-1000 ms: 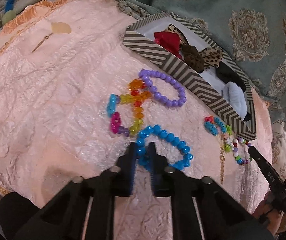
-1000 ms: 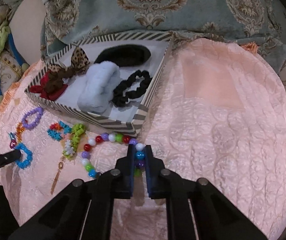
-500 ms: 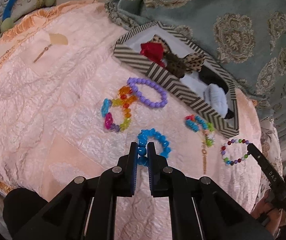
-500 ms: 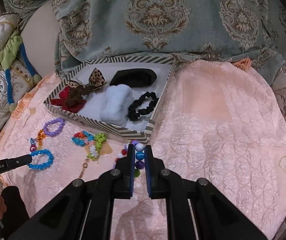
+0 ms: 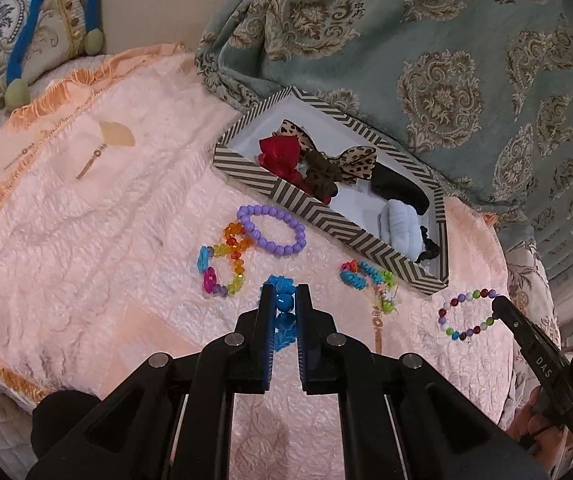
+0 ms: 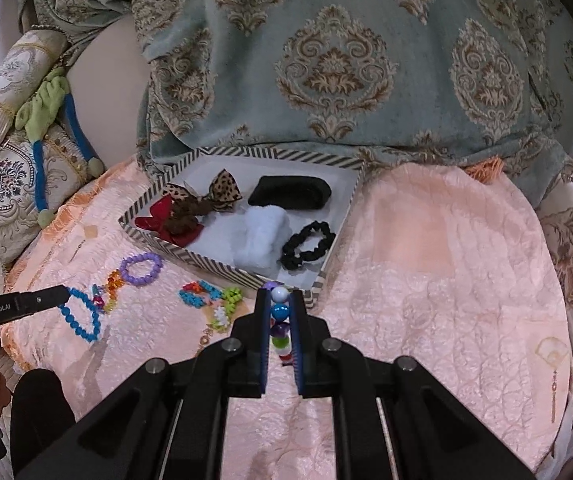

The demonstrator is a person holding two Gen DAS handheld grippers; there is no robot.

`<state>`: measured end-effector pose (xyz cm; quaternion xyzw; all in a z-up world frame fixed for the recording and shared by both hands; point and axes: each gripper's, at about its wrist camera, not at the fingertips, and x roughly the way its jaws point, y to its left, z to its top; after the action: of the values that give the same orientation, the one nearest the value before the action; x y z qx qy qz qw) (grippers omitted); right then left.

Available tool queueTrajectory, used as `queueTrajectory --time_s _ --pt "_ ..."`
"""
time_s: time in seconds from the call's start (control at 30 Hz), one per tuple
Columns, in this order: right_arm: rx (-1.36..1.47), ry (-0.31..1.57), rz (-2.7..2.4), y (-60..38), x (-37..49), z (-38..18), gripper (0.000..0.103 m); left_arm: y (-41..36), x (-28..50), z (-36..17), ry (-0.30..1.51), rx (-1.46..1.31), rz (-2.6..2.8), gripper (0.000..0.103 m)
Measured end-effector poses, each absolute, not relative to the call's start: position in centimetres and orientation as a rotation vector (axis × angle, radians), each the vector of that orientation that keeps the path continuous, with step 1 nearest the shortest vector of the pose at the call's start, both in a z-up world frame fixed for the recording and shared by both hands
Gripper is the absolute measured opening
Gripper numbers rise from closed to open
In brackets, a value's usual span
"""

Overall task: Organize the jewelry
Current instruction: 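Lift the blue bracelet with the left gripper while the right lifts the multicolour bracelet, then carry the blue bracelet with the left gripper over the tray while the right carries the multicolour bracelet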

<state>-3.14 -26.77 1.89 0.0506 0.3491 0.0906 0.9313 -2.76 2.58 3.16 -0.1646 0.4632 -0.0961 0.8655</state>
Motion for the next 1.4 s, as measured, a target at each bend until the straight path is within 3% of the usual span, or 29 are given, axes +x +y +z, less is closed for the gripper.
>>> queueTrajectory --time_s 1.4 --pt "0.025 0.728 0.258 -23.5 -1.9 3.1 0.009 1.0 0.7 5.2 0.941 -0.230 -0.197 0.000"
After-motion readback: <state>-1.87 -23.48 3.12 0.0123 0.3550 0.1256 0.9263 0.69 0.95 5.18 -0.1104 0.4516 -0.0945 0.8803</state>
